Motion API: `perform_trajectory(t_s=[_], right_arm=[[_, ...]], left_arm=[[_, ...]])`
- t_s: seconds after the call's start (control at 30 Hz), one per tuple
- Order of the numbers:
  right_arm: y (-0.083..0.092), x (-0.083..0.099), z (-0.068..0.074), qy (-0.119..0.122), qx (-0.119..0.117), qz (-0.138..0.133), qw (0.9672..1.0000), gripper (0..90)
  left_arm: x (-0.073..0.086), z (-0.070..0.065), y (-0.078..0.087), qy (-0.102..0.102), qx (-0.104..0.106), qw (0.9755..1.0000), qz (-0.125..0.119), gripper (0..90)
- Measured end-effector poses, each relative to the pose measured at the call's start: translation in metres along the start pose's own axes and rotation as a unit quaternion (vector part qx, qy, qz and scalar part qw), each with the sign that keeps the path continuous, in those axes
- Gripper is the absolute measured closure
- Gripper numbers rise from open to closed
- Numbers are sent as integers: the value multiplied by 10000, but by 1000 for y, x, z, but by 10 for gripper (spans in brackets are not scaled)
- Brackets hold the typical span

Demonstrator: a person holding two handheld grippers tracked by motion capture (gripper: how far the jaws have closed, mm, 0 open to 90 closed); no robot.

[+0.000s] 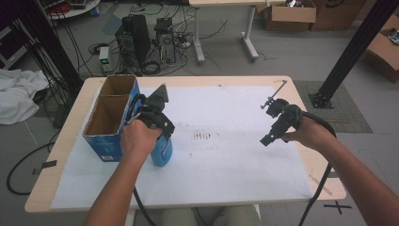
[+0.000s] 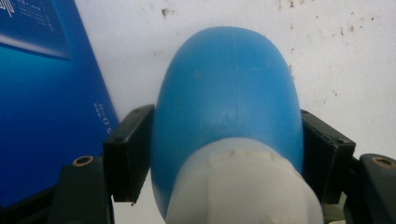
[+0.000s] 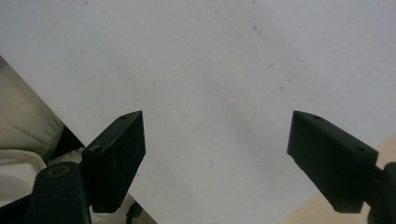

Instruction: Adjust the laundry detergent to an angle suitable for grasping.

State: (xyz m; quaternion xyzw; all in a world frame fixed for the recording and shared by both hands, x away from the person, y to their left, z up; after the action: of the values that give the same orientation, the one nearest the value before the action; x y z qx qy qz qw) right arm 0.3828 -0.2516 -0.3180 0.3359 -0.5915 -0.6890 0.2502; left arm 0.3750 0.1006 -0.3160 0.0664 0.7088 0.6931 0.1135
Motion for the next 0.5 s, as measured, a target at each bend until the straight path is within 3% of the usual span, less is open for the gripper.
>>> perform_trajectory(t_s=[0.5], right_arm=[[-1,-1,1,24,-6,12,10000,192]], left_arm=[[1,0,0,84,-4,10000,-34,344]])
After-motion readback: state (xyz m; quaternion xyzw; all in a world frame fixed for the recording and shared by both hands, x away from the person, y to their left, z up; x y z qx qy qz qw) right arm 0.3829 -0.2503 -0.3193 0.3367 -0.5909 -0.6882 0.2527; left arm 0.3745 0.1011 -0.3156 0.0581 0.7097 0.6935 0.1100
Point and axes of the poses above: each handheld gripper's, and its own axes: y roughly backward along the jaws, x roughly out of its underside, z roughly to its left, the point moved 3 cm from there along -y, roughly forward along the jaws, and after that the axes turned 3 degrees about z, right-handed, at the moved point
